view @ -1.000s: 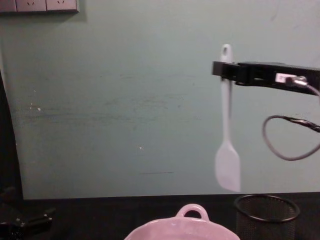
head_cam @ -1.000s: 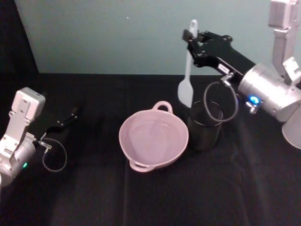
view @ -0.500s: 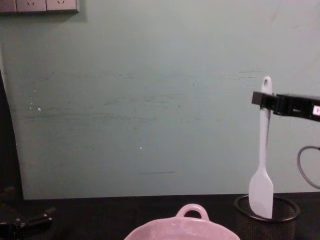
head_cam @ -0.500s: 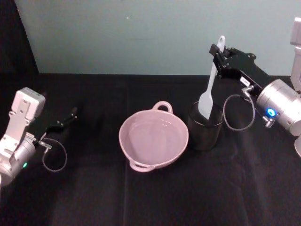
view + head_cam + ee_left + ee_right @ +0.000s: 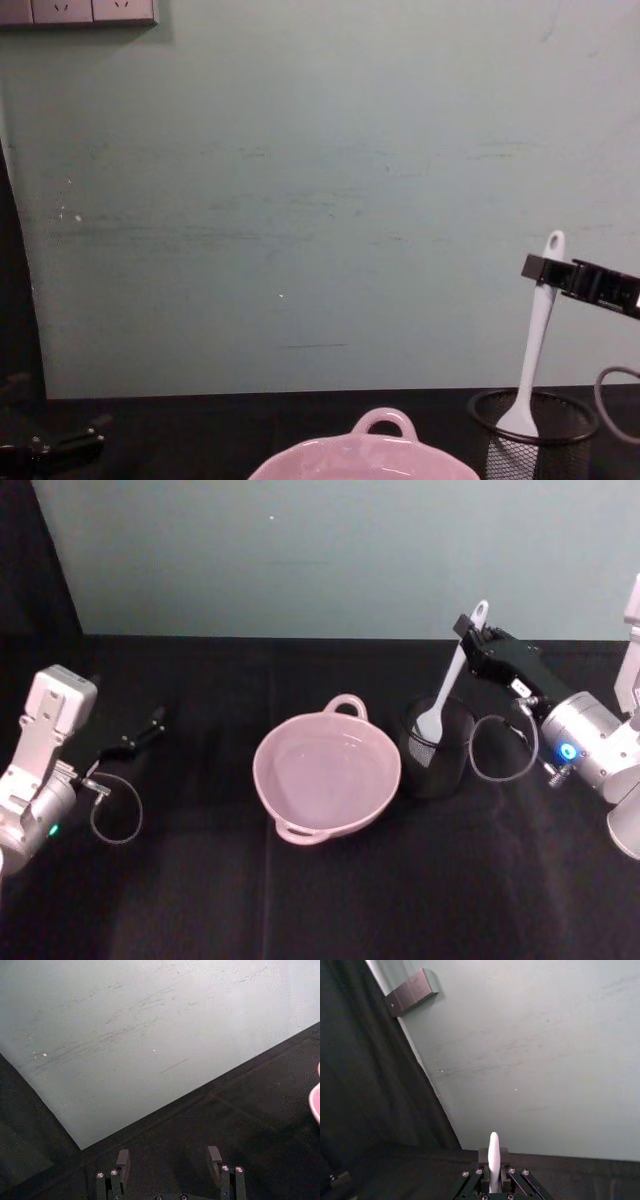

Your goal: Use the one hand to pick up the spoon and stir the clear water in the bowl.

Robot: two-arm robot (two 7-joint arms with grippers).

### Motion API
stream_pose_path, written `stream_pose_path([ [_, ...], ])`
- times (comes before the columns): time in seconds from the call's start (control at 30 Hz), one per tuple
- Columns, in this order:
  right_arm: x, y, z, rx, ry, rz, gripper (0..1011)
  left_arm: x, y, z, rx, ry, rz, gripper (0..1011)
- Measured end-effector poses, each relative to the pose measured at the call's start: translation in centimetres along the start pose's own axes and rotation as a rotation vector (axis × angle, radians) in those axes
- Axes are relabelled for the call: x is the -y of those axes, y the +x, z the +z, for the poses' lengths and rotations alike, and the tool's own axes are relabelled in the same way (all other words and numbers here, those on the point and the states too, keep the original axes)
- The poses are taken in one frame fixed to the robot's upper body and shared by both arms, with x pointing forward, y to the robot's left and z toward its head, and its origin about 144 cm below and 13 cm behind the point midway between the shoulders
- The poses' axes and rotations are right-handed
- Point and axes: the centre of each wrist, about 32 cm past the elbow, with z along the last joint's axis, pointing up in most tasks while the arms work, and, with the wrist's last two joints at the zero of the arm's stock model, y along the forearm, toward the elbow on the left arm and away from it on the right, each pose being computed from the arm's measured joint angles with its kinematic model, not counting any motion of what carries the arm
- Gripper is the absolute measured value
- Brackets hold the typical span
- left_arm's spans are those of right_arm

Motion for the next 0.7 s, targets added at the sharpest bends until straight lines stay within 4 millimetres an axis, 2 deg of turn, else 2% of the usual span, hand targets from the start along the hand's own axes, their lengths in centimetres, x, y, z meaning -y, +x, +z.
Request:
stream_pose_path([
  [0.7, 0.8, 0.6, -1.9, -0.107, -0.020, -0.034, 121, 0.0, 0.0, 0.0, 0.000, 0.000, 0.000, 1011],
])
